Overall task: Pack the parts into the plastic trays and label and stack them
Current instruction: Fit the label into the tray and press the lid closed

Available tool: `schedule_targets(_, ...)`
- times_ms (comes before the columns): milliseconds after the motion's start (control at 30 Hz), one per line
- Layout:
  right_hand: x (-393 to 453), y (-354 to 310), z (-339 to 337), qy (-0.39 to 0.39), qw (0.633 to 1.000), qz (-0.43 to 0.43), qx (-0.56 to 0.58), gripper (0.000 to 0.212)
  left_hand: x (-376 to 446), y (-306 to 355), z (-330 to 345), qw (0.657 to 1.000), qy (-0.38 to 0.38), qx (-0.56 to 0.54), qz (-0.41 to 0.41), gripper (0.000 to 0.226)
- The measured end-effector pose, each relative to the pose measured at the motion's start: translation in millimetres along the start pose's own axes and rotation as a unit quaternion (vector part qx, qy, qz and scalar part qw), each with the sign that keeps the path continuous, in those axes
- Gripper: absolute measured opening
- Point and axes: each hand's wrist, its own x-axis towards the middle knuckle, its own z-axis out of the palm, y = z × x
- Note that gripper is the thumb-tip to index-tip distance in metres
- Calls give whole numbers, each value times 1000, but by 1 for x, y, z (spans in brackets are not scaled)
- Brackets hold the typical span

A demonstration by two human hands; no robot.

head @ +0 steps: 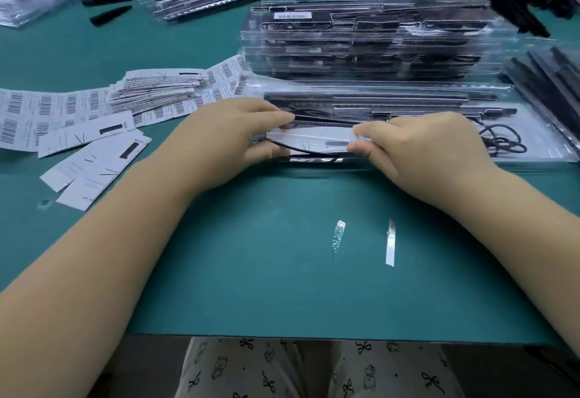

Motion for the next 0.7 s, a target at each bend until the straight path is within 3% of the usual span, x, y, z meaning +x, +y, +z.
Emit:
schedule_targets(200,0,-1,0,6,1000,2,-8,52,-12,2,-4,998,1,-66,17,75)
schedule_targets(433,-1,0,0,11,1000,-16,-2,52,-6,16,2,998,56,-19,25,34)
schedule_targets(700,-3,-4,-4,-19,1000,3,2,60,7,26,5,995,66,80,-6,25)
